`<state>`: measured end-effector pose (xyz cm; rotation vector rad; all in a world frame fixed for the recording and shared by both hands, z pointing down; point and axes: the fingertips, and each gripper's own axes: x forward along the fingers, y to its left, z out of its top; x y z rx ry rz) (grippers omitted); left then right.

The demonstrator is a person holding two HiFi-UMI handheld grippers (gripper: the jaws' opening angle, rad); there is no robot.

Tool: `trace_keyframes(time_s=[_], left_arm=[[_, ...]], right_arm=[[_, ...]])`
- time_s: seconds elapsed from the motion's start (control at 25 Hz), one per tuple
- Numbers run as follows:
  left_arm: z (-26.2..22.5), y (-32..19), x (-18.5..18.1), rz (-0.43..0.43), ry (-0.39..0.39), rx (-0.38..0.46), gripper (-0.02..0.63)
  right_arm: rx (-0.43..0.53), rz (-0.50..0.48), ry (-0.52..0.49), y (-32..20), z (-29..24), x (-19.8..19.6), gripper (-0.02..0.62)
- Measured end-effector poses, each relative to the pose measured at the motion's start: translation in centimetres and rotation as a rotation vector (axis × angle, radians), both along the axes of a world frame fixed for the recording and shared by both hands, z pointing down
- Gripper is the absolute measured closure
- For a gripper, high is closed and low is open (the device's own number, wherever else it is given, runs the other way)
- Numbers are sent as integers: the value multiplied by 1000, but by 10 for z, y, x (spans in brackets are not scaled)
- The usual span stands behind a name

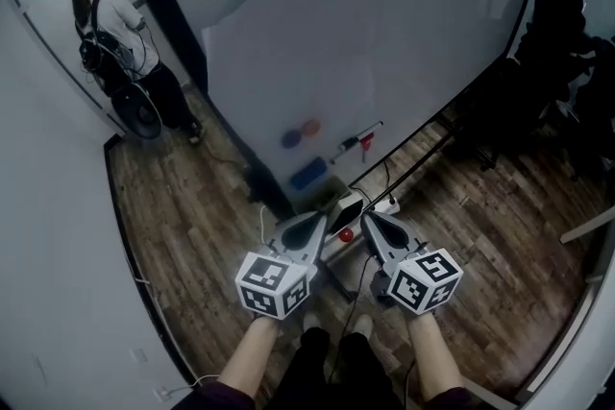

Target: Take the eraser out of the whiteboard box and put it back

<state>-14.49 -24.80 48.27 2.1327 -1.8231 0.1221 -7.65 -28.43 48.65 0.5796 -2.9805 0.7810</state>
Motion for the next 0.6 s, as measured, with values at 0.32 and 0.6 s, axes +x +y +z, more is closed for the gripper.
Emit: trace_keyframes(time_s=[0.32,0.6], left_arm=[[-1,-5,2,2,4,-1,601],[1,1,0,-13,7,-8,601]], right_arm=[[-17,-29,7,-7,7,-2,563],[-51,-56,35,-18,27,-20,391]])
